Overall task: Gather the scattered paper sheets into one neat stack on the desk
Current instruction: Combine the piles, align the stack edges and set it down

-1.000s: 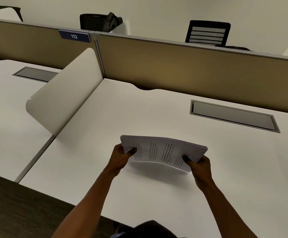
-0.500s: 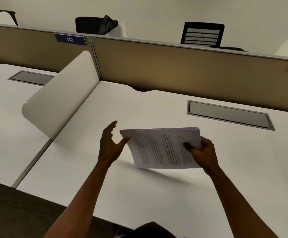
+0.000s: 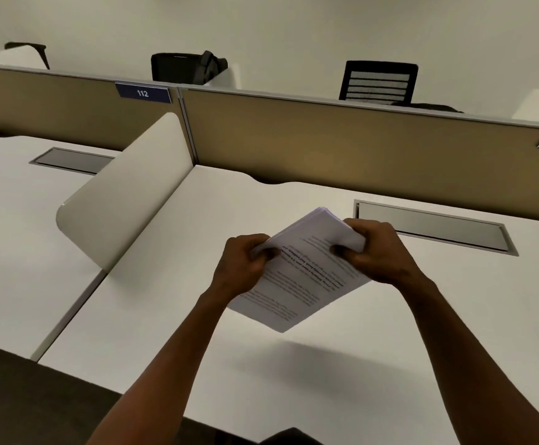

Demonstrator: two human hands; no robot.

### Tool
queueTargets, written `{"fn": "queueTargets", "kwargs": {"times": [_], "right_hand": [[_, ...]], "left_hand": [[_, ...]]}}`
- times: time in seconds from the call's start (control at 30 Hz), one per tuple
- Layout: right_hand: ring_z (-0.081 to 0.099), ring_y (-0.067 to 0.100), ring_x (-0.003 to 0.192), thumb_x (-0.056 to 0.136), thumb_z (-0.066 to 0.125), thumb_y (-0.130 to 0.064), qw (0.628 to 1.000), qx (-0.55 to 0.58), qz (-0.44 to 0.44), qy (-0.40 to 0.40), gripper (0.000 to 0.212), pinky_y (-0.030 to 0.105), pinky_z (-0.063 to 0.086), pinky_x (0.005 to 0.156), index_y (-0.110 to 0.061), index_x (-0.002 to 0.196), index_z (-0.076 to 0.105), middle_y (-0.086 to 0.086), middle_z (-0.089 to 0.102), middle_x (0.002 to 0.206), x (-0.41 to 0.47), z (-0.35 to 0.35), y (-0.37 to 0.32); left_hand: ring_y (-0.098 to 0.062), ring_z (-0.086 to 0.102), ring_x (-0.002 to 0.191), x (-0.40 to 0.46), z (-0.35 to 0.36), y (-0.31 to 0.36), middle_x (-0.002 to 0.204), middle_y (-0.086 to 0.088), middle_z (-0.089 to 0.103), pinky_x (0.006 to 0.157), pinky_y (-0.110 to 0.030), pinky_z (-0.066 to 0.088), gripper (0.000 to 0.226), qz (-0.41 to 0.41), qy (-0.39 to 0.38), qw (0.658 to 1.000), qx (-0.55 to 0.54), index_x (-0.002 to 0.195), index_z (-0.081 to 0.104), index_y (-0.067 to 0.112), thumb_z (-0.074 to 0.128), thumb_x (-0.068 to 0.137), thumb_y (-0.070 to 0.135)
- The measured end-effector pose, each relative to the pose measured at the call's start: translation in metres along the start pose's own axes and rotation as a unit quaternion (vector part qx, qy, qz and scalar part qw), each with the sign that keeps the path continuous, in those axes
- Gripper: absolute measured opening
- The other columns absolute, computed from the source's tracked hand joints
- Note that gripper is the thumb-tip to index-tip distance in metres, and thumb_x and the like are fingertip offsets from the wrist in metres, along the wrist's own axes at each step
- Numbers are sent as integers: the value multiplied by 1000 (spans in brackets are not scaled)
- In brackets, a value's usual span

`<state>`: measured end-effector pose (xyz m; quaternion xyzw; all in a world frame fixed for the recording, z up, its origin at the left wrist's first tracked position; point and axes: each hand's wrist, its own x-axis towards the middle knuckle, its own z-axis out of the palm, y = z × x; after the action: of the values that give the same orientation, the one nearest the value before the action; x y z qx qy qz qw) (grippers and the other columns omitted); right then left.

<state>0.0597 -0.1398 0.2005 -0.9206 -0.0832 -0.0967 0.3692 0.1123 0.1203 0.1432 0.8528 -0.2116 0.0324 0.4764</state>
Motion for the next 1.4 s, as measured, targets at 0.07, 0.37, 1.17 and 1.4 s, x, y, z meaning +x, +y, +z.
{"fn": "queueTargets", "kwargs": {"times": [0.07,0.37,1.17,1.4], "right_hand": [[58,2,99,74,83,-31,997,-32,-15,66,51,22,44,86,-31,121,62,-15,64,116,-3,-8,7],[67,27,111,82,76,-8,911,386,142,-45,58,35,57,88,-18,134,53,7,71,120,-41,33,35],[68,11,95,93,63,-14,937,252,217,104,19,21,57,76,-24,108,68,-8,72,104,-83,133,70],[67,5,92,94,61,-14,936,254,209,126,18,14,55,71,-22,110,66,-10,70,104,-81,134,70]], "left_hand": [[-4,62,66,-4,-4,-4,73,8,70,61,-16,46,11,-23,37,998,-45,83,74,16,67,91,14],[-11,70,83,-15,-3,-25,102,-3,76,69,-21,55,22,-136,77,954,-256,110,72,6,62,95,18],[-15,69,101,-68,54,-66,114,-4,71,76,-20,57,27,-237,29,913,-330,126,61,15,49,102,12],[-14,70,100,-68,53,-64,114,-4,72,79,-24,57,26,-240,34,918,-314,124,62,18,50,101,14]]}}
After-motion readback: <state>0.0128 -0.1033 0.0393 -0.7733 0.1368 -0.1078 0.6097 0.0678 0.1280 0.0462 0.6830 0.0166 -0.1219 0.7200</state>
